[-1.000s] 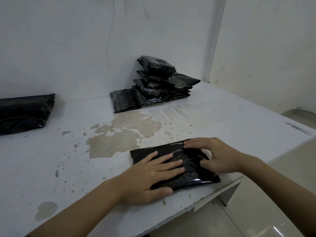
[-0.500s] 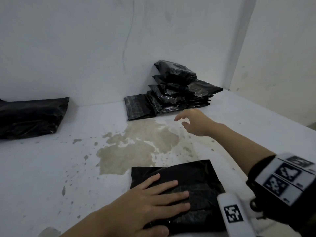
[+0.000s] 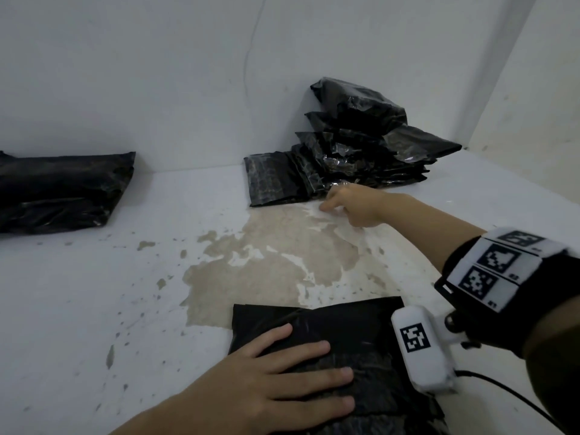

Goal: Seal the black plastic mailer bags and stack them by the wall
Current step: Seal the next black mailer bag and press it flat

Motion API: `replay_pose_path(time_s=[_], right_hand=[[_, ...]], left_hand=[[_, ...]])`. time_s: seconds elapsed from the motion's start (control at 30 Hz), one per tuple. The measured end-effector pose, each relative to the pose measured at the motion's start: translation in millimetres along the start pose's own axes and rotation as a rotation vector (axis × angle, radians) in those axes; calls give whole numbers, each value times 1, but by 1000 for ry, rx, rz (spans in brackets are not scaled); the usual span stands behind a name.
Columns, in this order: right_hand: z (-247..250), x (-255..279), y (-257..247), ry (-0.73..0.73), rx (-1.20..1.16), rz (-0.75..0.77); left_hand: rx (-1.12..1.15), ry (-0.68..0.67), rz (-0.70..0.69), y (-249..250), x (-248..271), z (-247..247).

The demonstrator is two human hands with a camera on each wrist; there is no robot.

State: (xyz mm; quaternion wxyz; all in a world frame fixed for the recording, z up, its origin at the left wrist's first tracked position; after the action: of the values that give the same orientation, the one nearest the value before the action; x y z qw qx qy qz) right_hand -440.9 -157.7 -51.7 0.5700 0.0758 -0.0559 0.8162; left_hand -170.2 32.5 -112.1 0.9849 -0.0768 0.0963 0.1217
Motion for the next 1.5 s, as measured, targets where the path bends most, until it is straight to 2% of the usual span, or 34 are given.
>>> replay_pose_path(time_s=[0.43, 0.67, 0.9, 1.03, 1.3, 1.5], right_hand=[[4, -4, -2, 168, 85, 27], [11, 11, 5, 163, 97, 33], [20, 26, -2, 170, 243, 153], [24, 40, -10, 123, 300, 143], [26, 81, -28, 153, 365, 114], [35, 105, -29, 184, 324, 99]], left_hand=[[173, -33, -32, -2, -1, 5], [232, -31, -11, -1, -2, 11], [306, -29, 24, 3, -1, 11], [310, -10, 28, 3, -1, 12], [338, -28, 30, 7, 0, 17], [324, -23, 34, 9, 1, 16]])
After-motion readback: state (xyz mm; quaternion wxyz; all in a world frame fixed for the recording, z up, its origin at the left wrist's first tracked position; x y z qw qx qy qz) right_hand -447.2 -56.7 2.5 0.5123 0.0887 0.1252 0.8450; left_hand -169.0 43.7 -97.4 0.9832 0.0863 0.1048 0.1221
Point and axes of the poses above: each hand's wrist, its own x-axis away from the middle knuckle, its own z-axis out of the back of the hand, y = z × x, the point moved 1 cm from there along -x, towards the middle knuckle, and after that the axes turned 2 degrees about -x, right-handed, at the moved point
